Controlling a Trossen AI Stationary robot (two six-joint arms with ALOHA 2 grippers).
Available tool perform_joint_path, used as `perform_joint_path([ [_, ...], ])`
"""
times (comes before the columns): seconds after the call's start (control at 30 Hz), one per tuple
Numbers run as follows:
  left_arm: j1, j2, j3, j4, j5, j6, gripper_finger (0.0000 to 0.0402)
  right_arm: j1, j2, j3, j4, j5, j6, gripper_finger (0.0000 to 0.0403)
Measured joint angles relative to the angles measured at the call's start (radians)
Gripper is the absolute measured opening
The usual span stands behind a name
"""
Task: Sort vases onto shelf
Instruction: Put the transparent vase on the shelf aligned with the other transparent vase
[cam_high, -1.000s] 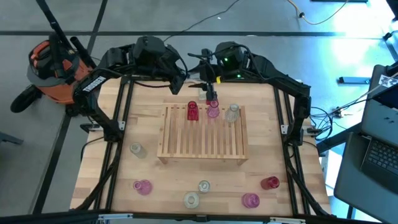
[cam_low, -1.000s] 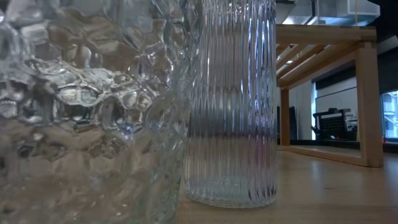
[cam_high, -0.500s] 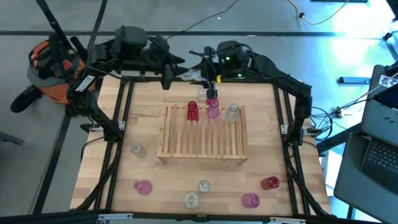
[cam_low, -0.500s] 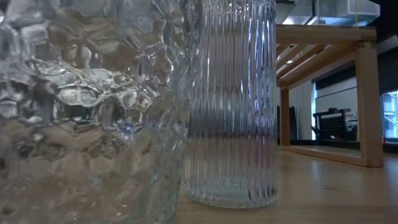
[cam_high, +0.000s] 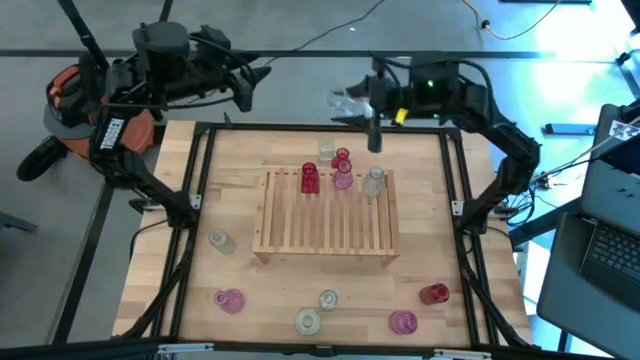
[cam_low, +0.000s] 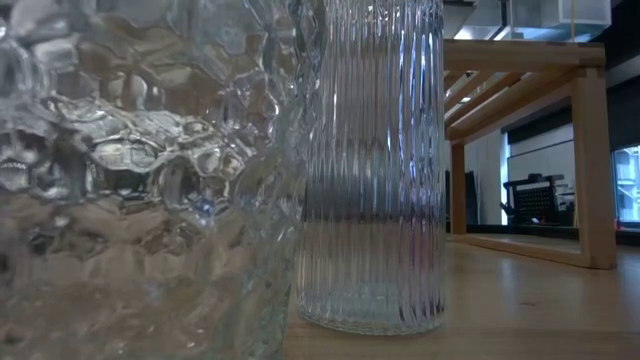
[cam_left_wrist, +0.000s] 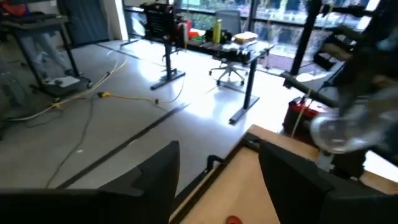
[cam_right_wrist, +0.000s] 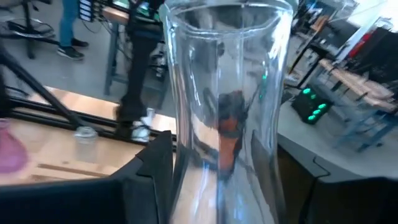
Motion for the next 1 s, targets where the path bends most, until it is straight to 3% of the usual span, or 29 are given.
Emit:
perform_joint_path([
  [0.1,0.023,0.000,0.000,-0.018,0.007,0.004,0.0212,0.049,-0.074,-0.148,0.064,0.055,0.050,0.0180],
  [0.2,0.034,-0.001,0.000,-0.056,0.009,0.004,0.0212,0.097,-0.193,-0.378,0.208,0.135,0.138,0.0180],
  [0.43,0.050,-0.001,-0.001,-0.080,0.009,0.037,0.0212,0.242,-0.557,-1.067,1.005,0.287,0.372,0.0180],
  [0.6,0.075,-0.001,-0.001,-0.068,0.009,0.056,0.0212,0.398,-0.660,-1.450,1.496,0.441,0.462,0.0180],
  [0.73,0.097,-0.001,-0.001,-0.065,0.009,0.056,0.0212,0.494,-0.652,-1.612,1.760,0.507,0.418,0.0179],
  [1.0,0.122,0.000,-0.001,-0.052,0.009,0.056,0.0212,0.552,-0.631,-1.716,1.747,0.527,0.312,0.0179],
])
